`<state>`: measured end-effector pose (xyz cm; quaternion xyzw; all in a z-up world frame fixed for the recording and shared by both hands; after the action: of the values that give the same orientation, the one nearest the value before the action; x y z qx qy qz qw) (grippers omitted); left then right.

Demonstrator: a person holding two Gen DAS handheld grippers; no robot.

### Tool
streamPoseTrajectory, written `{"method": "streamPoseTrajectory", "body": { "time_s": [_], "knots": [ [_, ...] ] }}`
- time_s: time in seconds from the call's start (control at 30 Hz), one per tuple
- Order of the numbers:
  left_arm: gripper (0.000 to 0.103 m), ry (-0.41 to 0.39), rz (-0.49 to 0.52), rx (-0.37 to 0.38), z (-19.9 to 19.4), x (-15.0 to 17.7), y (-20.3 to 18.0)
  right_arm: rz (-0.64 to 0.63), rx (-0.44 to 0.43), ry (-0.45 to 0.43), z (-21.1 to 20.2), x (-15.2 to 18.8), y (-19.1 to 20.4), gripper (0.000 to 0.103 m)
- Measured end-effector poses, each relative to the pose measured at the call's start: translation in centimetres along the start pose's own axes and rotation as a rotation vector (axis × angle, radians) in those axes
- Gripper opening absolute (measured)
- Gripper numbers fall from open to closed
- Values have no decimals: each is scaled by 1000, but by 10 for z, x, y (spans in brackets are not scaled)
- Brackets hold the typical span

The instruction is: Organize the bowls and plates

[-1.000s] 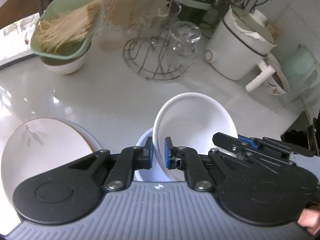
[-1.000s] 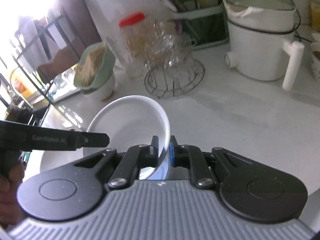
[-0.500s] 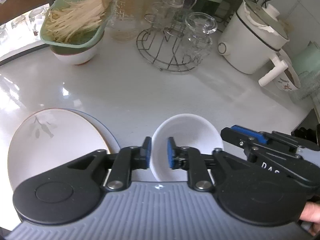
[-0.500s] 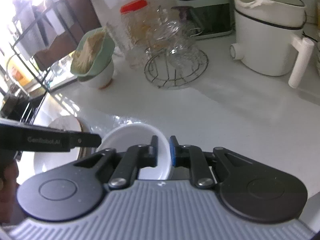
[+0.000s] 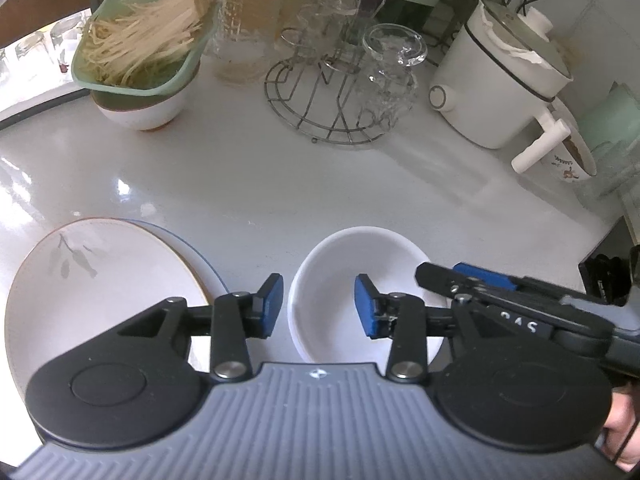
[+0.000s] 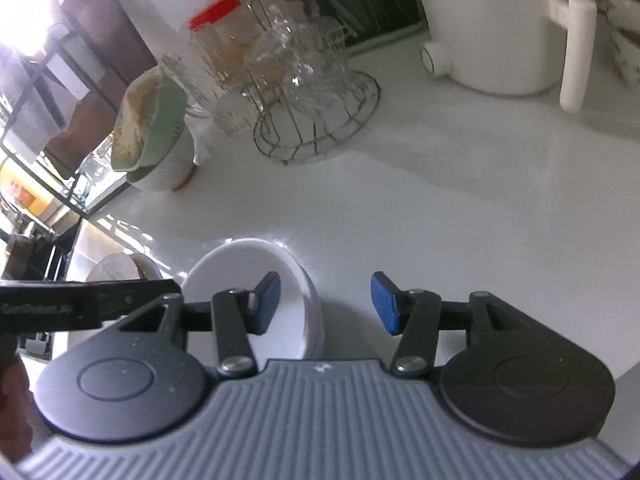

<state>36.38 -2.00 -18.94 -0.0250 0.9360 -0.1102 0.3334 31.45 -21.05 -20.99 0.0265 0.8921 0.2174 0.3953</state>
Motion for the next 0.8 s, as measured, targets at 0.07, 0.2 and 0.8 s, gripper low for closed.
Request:
{"method": "streamPoseTrajectory", "body": {
  "time_s": [0.07, 0.2, 0.8],
  "knots": [
    [45, 1, -11, 3, 0, 0, 2, 25, -7, 24, 6, 4, -2, 53],
    [45, -2, -31, 7, 0, 1, 6, 45, -28, 54, 13, 10, -1, 51],
    [57, 27, -59, 79, 3, 8, 6, 197, -36, 149, 22, 25, -9, 19]
  ]
}}
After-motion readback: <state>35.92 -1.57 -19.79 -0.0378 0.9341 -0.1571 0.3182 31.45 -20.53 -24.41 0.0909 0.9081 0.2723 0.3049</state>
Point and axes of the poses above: each gripper's, at about its wrist camera, not at the fingertips, and z roughly the way its jaws point, y to its left, x to its underside, the point moved 6 cm from there along z, roughly the way its jaws point, and after that the axes turned 12 degrees about -y, right-handed, at the moved point
